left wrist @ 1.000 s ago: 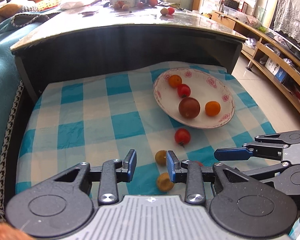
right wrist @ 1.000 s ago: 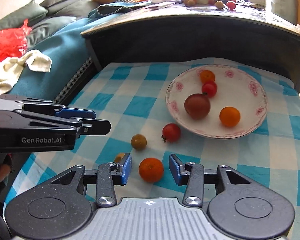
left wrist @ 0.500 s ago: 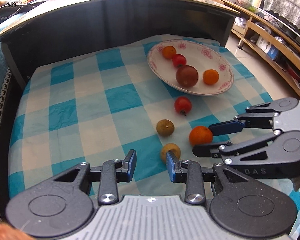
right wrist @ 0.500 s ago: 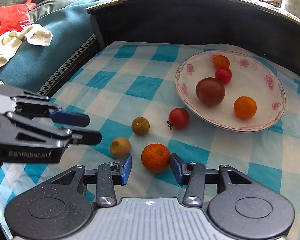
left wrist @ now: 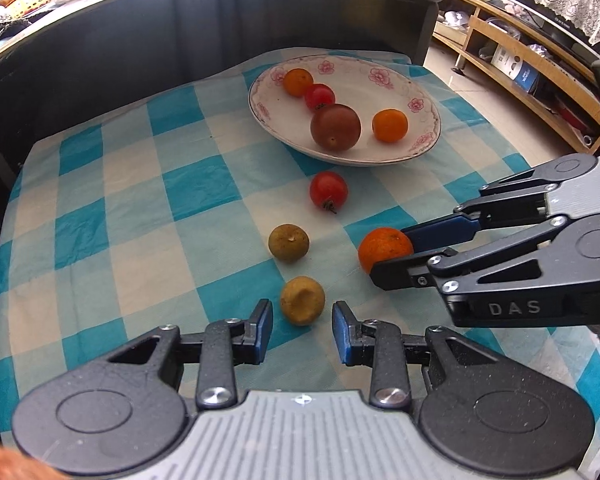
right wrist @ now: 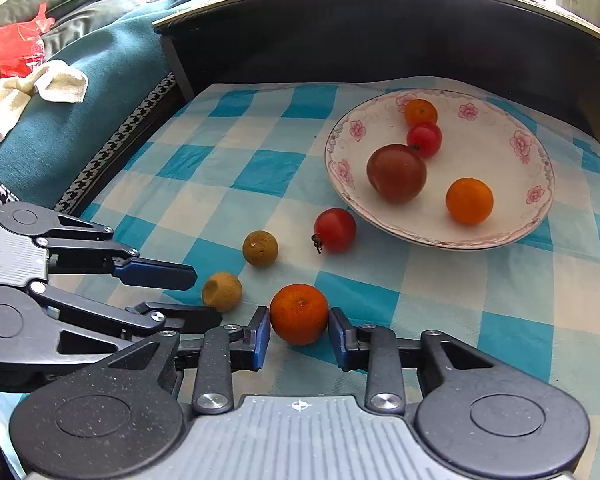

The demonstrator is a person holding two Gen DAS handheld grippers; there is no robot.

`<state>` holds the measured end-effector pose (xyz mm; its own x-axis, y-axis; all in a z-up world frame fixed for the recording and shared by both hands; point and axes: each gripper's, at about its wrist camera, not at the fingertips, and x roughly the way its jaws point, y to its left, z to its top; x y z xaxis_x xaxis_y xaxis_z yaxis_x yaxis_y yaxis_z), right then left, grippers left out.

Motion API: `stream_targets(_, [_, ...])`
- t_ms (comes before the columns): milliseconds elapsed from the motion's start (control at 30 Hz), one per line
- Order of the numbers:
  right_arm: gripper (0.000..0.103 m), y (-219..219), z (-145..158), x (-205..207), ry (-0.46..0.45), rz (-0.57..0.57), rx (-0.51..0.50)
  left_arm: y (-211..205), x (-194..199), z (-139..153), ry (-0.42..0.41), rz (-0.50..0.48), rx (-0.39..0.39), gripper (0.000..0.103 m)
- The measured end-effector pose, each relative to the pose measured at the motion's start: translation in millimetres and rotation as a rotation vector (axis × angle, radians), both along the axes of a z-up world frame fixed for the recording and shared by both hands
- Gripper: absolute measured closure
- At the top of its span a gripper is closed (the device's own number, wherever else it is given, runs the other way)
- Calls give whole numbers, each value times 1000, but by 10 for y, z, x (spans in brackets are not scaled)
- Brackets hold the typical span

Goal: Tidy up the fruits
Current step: 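Grasp the small brown fruit with the left tool while the right tool grasps the mandarin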

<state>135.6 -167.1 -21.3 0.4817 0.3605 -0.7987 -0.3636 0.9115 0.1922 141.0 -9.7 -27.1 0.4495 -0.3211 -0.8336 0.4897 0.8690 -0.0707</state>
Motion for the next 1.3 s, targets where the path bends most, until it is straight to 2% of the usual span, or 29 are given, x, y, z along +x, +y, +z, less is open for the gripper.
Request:
stream_targets(300, [77,-88,13,-60,1,-1,-23,-94,51,-108,-12,5,25,62])
stream_targets(600, [74,-132,-17,-81,7,13,-37,-121,1,-95,-38,-15,41,63])
stream_targets(767, [64,-130,-18,-81,2,11,-38,-113,-2,-72,-41,-20,34,63])
stream_targets(1300, [65,-79,-61,-61,3,17,-49,-106,18,-120,-39,-9,40,63])
